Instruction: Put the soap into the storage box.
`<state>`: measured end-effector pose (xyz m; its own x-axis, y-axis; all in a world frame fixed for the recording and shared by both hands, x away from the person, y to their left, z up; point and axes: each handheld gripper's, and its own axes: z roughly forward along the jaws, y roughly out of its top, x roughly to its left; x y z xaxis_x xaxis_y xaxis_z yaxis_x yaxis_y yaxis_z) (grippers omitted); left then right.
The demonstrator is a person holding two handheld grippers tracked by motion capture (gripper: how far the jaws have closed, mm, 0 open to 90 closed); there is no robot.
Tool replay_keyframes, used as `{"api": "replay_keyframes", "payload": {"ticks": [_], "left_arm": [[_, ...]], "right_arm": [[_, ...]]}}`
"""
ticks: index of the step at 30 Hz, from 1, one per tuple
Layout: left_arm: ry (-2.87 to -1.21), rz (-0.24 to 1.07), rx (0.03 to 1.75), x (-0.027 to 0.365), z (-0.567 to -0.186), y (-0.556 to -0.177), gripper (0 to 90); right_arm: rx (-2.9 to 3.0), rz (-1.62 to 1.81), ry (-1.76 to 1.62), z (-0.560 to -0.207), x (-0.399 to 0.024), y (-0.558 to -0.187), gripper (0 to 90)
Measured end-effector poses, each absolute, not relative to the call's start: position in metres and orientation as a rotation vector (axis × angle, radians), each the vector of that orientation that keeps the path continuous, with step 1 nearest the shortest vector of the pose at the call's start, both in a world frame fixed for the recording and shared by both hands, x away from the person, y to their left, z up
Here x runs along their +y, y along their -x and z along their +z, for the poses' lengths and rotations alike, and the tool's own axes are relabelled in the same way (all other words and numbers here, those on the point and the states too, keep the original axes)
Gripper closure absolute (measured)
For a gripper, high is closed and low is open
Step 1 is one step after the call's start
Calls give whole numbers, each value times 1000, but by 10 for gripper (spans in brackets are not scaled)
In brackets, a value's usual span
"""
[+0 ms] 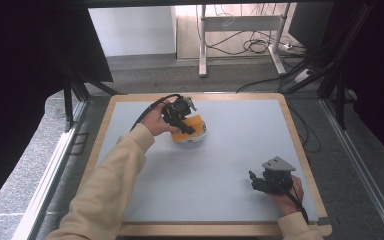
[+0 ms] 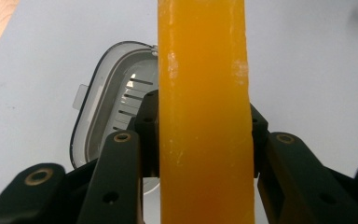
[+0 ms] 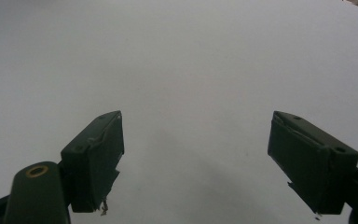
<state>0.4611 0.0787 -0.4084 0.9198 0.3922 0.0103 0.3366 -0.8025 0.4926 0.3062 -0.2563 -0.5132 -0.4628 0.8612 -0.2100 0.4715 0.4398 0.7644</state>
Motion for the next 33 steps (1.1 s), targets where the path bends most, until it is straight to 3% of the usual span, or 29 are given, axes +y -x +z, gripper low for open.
{"api": "replay_keyframes", "payload": {"ticks": [33], "left_arm": [[-2624,157,465,69,-413,-499,618]], "right_arm": [[2098,839,-1117,-513,-257,-306,187]]}}
